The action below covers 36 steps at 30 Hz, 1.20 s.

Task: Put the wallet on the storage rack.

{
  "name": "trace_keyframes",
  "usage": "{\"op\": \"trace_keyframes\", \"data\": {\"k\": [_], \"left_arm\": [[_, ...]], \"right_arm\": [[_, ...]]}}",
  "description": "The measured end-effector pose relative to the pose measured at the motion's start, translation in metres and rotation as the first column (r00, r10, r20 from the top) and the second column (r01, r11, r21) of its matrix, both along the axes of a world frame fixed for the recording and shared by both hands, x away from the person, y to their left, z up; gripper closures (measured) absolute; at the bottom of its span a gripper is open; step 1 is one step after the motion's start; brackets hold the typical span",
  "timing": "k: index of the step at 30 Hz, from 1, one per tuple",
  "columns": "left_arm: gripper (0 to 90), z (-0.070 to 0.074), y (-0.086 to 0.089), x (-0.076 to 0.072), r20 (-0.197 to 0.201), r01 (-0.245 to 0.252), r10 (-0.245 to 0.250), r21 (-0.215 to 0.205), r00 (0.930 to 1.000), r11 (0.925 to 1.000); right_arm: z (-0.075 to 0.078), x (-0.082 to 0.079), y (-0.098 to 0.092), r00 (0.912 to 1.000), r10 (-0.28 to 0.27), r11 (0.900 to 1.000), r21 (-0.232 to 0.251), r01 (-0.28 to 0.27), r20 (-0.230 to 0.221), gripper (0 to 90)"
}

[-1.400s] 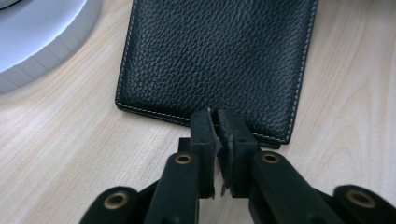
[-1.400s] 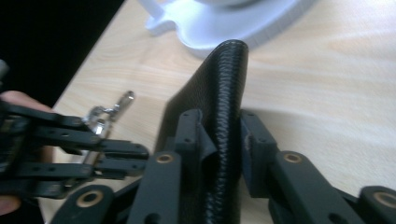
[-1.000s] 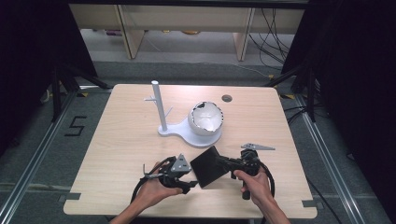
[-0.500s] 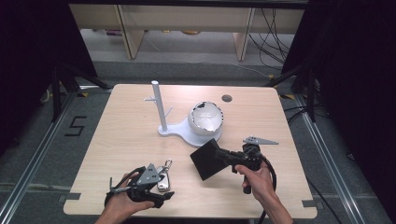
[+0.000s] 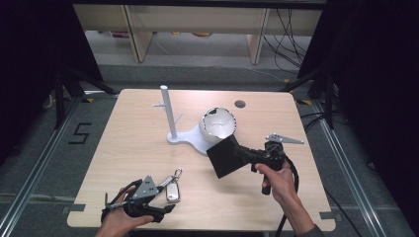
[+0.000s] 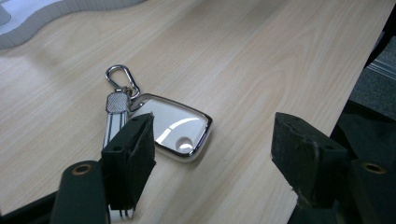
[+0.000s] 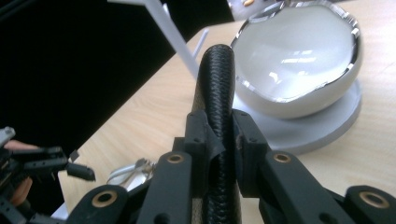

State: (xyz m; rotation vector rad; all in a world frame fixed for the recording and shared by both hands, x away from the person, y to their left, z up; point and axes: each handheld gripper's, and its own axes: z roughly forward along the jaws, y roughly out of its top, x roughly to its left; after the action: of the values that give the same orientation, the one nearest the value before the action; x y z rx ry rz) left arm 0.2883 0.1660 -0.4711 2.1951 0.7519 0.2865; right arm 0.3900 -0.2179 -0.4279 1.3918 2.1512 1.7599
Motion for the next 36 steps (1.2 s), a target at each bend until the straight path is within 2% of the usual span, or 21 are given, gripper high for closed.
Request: {"op": "trace_keyframes", "data": {"k": [1,2,4,9,10,11,16,17,18,19,20,21,22,24,27,28,32,33,36], "left_arm": [[28.5,-0.001,0.0,-0.001,-0.001,-0.018,0.018,-0.019,0.9998,0.9997],[28.2,0.0,0.003,-0.002,0.007,-0.009,0.009,-0.004,0.9999,0.9999],[28.0,0.0,0.003,-0.003,0.006,-0.023,0.023,-0.012,0.9997,0.9997],[27.3,-0.001,0.008,-0.004,0.01,-0.031,0.031,-0.002,0.9995,0.9995],[27.3,-0.001,0.009,-0.004,0.011,-0.035,0.035,0.005,0.9993,0.9994],[27.1,-0.002,0.011,-0.005,0.011,-0.044,0.044,0.006,0.999,0.999],[26.9,-0.003,0.015,-0.005,0.009,-0.052,0.052,-0.003,0.9986,0.9986],[26.6,-0.003,0.016,-0.004,0.016,-0.047,0.046,0.02,0.9988,0.9987],[26.6,-0.004,0.016,-0.005,0.005,-0.054,0.053,0.006,0.9986,0.9985],[26.5,-0.005,0.017,-0.005,0.008,-0.052,0.052,0.014,0.9986,0.9985],[26.5,-0.005,0.018,-0.004,0.01,-0.049,0.049,0.028,0.9987,0.9984],[26.4,-0.006,0.019,-0.005,0.004,-0.056,0.056,0.019,0.9984,0.9982],[26.3,-0.006,0.018,-0.005,-0.001,-0.06,0.06,0.005,0.9982,0.9982],[26.2,-0.006,0.019,-0.005,0.002,-0.062,0.062,0.002,0.9981,0.9981],[26.0,-0.005,0.021,-0.004,0.006,-0.063,0.063,0.012,0.998,0.998],[26.0,-0.006,0.021,-0.004,0.003,-0.071,0.071,-0.01,0.9975,0.9974],[25.7,-0.006,0.023,-0.004,-0.003,-0.072,0.072,0.0,0.9974,0.9974],[25.7,-0.007,0.022,-0.004,-0.007,-0.078,0.078,-0.015,0.9969,0.9968],[25.6,-0.007,0.022,-0.004,-0.005,-0.076,0.076,-0.015,0.9971,0.997]], "right_arm": [[0.004,0.002,-0.003,0.9999,-0.014,1.0,0.006,0.014,-0.003,78.6],[0.006,0.004,-0.005,0.9999,-0.012,1.0,0.011,0.012,0.007,78.6],[0.008,0.006,-0.006,0.9998,-0.015,1.0,0.014,0.014,0.013,78.6],[0.016,0.016,-0.013,0.9987,-0.043,0.999,0.017,0.042,0.026,78.6],[0.018,0.016,-0.013,0.9988,-0.049,0.998,0.028,0.049,0.01,78.6],[0.023,0.022,-0.016,0.998,-0.055,0.998,0.019,0.055,0.029,78.6],[0.033,0.031,-0.019,0.9966,-0.079,0.997,0.009,0.079,0.025,78.6],[0.038,0.034,-0.019,0.9963,-0.083,0.996,0.017,0.083,0.023,78.6],[0.038,0.034,-0.019,0.9963,-0.083,0.996,0.017,0.083,0.023,78.6],[0.042,0.042,-0.022,0.9939,-0.093,0.996,-0.011,0.094,0.059,78.6],[0.045,0.042,-0.021,0.9941,-0.103,0.995,0.006,0.103,0.035,78.6],[0.048,0.044,-0.021,0.9939,-0.107,0.994,0.01,0.107,0.027,78.6],[0.047,0.048,-0.023,0.9919,-0.105,0.994,-0.004,0.106,0.07,78.6],[0.051,0.053,-0.022,0.9914,-0.12,0.993,-0.001,0.121,0.051,78.5],[0.054,0.061,-0.024,0.9888,-0.133,0.991,-0.007,0.134,0.069,78.6],[0.055,0.063,-0.024,0.9888,-0.132,0.991,-0.001,0.132,0.07,78.6],[0.058,0.07,-0.024,0.9867,-0.151,0.989,0.004,0.151,0.061,78.6],[0.057,0.075,-0.023,0.9838,-0.168,0.986,0.0,0.169,0.061,78.6],[0.056,0.081,-0.022,0.9824,-0.175,0.984,-0.004,0.176,0.063,78.6]]}}
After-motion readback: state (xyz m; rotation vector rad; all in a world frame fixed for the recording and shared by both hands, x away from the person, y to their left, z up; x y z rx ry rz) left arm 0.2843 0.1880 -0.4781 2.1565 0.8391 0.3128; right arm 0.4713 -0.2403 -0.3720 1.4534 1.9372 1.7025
